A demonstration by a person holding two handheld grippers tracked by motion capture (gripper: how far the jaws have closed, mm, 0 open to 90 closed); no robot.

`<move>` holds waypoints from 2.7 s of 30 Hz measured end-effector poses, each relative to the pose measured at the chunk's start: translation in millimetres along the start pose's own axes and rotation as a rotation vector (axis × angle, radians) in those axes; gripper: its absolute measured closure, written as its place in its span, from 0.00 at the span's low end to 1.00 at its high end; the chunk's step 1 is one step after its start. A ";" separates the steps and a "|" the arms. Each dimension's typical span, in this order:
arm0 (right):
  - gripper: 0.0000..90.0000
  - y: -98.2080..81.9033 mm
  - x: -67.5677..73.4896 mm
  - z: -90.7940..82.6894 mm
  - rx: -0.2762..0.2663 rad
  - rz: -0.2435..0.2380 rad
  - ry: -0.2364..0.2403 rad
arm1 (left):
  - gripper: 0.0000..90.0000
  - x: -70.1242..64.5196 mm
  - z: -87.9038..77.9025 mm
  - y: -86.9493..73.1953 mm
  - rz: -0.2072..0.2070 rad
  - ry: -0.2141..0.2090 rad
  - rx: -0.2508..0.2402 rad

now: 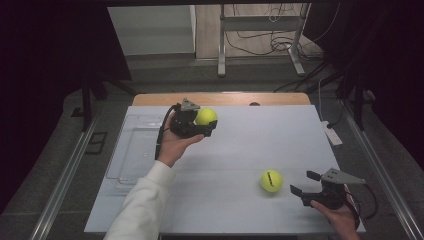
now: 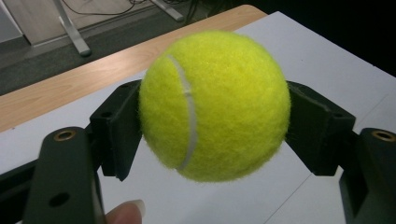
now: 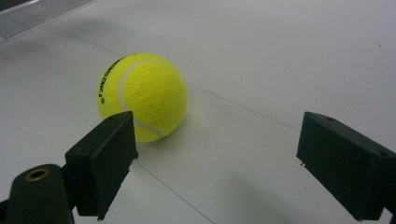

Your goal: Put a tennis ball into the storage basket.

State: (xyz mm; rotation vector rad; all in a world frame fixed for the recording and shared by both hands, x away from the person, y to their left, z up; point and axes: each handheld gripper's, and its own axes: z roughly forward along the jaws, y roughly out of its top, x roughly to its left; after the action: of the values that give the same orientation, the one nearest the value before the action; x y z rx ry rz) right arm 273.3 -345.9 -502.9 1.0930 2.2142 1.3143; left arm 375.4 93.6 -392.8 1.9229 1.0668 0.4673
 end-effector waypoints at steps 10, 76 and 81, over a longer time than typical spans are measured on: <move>0.13 -0.1 0.0 0.1 0.001 0.000 -0.001 | 0.30 6.4 -2.2 -2.1 -0.009 0.015 0.000; 0.13 -0.4 0.3 0.2 0.003 -0.001 -0.004 | 0.30 77.5 -47.4 -27.8 -0.138 0.166 -0.019; 0.13 -0.4 0.2 0.2 0.003 -0.002 -0.005 | 0.30 83.6 -49.3 -30.9 -0.152 0.180 -0.016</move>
State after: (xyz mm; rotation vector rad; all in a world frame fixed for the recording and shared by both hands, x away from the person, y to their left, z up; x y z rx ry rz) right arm 273.1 -345.8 -503.3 1.0938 2.2135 1.3072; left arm 374.6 195.3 -397.7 1.7951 1.3104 0.5695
